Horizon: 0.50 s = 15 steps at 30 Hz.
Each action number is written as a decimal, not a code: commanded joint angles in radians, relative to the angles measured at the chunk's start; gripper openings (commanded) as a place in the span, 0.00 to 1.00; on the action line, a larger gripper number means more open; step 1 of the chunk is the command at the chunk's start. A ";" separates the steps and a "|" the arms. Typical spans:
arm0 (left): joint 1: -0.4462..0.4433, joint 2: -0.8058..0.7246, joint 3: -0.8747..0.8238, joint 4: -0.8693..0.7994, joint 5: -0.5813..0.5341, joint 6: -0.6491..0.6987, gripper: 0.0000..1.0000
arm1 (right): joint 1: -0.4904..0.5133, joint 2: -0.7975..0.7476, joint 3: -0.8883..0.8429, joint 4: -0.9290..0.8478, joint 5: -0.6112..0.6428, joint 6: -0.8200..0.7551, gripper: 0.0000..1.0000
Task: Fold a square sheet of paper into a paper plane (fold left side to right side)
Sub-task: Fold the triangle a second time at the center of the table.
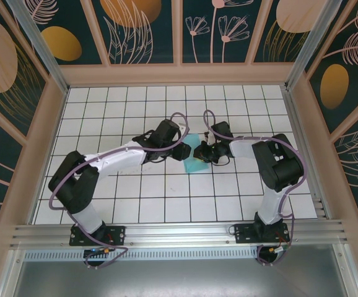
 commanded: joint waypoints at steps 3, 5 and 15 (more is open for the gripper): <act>0.002 0.023 -0.068 0.136 0.221 -0.072 0.37 | 0.004 0.045 -0.016 -0.070 0.054 -0.027 0.16; 0.001 0.063 -0.068 0.156 0.250 -0.083 0.37 | 0.004 0.043 -0.017 -0.071 0.055 -0.027 0.16; -0.012 0.186 -0.038 0.161 0.276 -0.077 0.37 | 0.006 0.044 -0.015 -0.077 0.056 -0.027 0.16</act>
